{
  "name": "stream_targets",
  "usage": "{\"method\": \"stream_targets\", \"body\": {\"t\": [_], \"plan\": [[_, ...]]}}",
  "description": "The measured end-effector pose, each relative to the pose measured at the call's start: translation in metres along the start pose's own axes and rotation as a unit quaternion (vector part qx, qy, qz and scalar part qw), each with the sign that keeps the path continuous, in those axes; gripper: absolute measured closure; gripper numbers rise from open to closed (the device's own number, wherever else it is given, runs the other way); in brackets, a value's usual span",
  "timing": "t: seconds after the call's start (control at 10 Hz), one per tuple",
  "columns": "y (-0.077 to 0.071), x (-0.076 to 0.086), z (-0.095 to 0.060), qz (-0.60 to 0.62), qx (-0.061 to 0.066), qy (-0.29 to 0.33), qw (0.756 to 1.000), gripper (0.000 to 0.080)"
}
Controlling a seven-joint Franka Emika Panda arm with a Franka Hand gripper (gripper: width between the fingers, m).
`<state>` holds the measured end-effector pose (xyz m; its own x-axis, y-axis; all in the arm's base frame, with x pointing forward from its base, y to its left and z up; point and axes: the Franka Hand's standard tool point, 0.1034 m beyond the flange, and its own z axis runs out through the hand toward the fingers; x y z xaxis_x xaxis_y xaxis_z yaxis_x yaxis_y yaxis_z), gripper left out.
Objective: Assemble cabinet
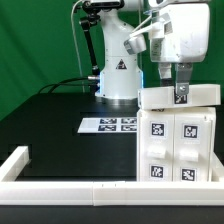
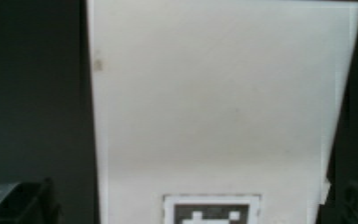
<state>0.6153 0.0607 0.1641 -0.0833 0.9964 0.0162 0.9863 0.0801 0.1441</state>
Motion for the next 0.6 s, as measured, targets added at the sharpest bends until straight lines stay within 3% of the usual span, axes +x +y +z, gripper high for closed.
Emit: {"method": "stream_targets", "body": {"t": [0.1,0.2,0.3,0.6], "plan": [[0.0,0.0006,0.0,0.0,0.0,0.0,1.0,0.0148],[-0.0002,-0.0001,0.0001,0.001,0.0,0.0,1.0,0.0148],[-0.0002,-0.0005,0.0002,0.002,0.0,0.0,1.0,0.0242],[-0.0003,-0.0007,0.0002,0.009,0.001,0.0,1.0,0.0242]]}}
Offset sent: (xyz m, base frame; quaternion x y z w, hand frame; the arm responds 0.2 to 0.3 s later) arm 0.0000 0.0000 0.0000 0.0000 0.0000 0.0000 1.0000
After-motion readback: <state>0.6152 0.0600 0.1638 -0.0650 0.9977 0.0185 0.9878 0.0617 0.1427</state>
